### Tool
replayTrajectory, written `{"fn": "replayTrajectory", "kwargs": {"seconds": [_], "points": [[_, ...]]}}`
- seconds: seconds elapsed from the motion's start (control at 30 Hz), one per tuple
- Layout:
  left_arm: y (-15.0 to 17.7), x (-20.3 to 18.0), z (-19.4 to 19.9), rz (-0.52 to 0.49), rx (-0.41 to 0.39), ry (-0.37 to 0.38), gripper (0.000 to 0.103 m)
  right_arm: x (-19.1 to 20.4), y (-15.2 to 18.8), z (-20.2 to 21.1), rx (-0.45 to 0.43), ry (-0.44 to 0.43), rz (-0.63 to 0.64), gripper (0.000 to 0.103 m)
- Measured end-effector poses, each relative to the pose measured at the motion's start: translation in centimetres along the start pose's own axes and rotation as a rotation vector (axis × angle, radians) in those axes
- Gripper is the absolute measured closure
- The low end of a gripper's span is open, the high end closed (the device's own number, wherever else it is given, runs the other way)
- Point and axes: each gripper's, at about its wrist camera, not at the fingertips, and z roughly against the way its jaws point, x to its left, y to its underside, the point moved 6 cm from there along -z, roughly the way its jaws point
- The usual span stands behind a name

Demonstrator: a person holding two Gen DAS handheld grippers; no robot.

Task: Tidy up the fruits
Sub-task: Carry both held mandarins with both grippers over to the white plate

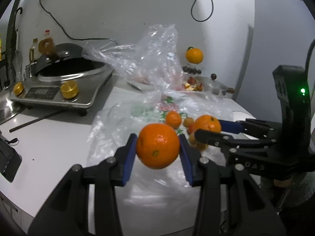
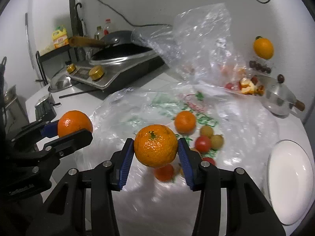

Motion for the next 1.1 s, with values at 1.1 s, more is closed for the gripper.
{"fn": "replayTrajectory", "kwargs": {"seconds": [1.1], "points": [[-2.2,-14.5,-4.5,-0.150,0.025,0.082,0.060,-14.6,4.1,9.3,-0.134,0.135,-0.160,0.055]]}}
